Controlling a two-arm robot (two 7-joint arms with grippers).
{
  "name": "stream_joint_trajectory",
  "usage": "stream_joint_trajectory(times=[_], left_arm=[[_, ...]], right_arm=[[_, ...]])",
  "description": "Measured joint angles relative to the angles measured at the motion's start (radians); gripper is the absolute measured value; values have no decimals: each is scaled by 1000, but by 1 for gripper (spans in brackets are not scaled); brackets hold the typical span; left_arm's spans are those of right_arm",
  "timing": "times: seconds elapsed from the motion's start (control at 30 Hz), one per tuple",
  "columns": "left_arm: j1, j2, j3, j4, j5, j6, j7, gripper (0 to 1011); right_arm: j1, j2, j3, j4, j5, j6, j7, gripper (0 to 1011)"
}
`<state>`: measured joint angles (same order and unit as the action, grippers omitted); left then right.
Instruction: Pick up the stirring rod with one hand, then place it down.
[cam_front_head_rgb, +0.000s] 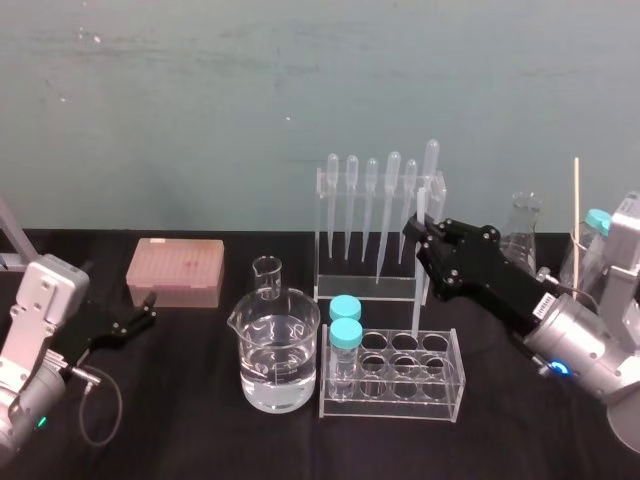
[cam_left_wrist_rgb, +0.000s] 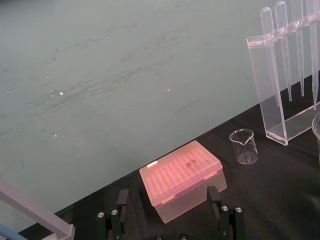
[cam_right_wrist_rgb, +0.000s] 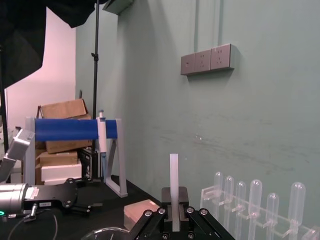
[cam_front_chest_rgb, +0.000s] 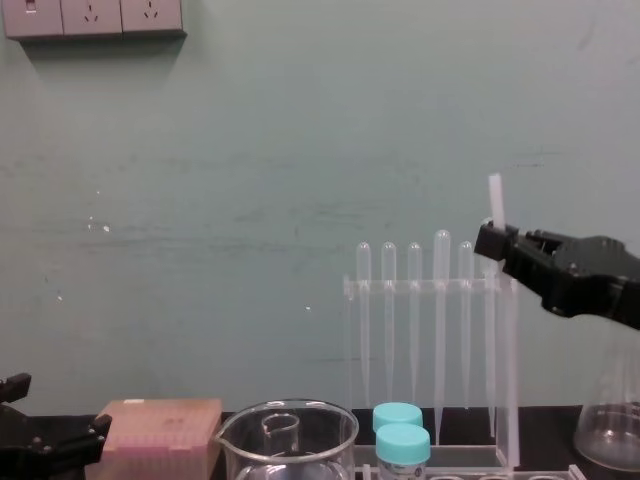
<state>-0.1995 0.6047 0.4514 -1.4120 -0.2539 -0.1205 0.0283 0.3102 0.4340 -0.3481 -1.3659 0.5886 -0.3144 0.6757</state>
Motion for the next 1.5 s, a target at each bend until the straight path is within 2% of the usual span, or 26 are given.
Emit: stream_joint_trajectory(times=[0.47,0.8,1.5], left_arm=[[0,0,0,0,0,0,0,1000],[0,0,0,0,0,0,0,1000],[0,0,0,0,0,0,0,1000]], right_arm=[[72,-62,-21,145,-15,-7,31,69],[58,-69,-25,160,-23,28,12,69],[28,-81,-28,186,-78,11,-22,69]])
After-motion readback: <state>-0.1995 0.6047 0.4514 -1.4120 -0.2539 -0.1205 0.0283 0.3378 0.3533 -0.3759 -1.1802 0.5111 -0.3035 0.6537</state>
